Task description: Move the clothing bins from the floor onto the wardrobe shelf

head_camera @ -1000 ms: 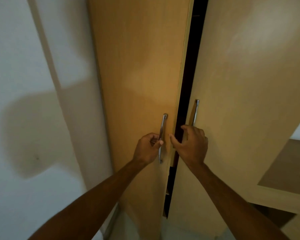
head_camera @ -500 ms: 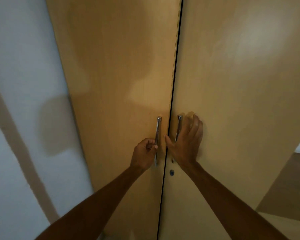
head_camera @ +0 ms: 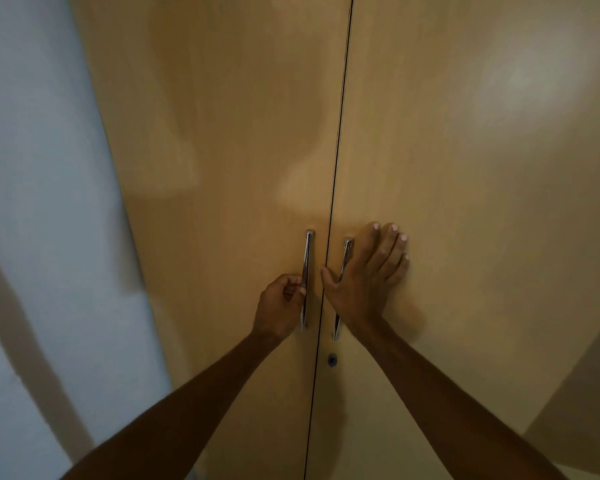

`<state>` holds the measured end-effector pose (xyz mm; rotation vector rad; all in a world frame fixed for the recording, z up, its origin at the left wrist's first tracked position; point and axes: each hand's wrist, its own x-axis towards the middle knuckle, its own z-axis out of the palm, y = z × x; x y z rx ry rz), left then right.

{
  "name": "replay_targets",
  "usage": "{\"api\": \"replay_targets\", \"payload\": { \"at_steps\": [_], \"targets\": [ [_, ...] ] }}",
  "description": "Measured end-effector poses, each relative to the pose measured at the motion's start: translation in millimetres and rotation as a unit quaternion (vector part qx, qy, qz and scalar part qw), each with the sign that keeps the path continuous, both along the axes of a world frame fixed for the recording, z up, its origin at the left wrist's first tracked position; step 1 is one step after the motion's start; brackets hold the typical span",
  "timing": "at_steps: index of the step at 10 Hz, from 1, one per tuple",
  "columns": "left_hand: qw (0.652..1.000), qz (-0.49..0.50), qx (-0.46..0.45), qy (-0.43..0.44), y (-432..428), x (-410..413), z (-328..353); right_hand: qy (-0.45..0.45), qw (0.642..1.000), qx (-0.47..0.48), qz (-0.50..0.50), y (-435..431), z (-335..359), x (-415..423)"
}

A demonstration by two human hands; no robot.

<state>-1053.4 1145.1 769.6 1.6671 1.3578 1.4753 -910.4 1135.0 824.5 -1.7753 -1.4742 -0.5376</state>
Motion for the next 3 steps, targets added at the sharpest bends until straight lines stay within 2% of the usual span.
{"api": "replay_targets", "payload": {
  "at_steps": [2,3],
  "targets": [
    [1.0,-0.002,0.002,0.018,-13.6,-3.4,0.1,-0.032,0.999,-0.005,0.03,-4.5,-5.6,6.7],
    [0.999,0.033,0.01,0.031,-32.3,-10.5,-5.3,-0.024,0.996,-0.007,0.091,-16.1,-12.3,12.8]
  ]
}}
